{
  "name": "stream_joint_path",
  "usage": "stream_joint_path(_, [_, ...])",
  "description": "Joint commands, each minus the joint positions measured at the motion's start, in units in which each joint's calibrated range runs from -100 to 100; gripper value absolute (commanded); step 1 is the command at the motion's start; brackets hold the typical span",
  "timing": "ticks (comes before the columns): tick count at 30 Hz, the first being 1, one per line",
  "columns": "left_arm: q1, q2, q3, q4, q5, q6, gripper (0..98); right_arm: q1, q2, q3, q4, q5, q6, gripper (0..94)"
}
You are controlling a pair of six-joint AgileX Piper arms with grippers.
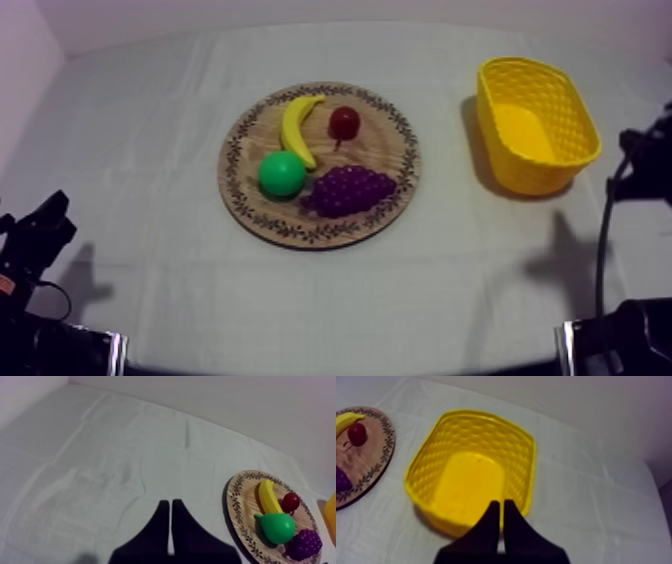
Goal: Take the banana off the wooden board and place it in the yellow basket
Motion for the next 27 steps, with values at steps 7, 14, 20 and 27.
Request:
stream_joint_path(7, [0.0,-0.03,0.03,-0.02,0.0,0.0,0.1,-3.04,25.59,-24.78,-2.82,-0.87,3.76,0.3])
stream_joint_path(14, [0.0,-0.03,0.03,-0.02,0.0,0.0,0.1,-10.49,38.08,-36.08,-1.46,-2.43,2.21,0.5])
stream_joint_path(20, [0.0,-0.03,0.03,-0.02,0.0,0.02,0.1,-17.09,45.21,-42.67,2.58,-1.72,-2.83,0.9])
stream_joint_path(27, [0.0,-0.03,0.03,-0.02,0.0,0.0,0.1,-24.37,49.75,-47.95,8.02,3.64,-10.59,1.3])
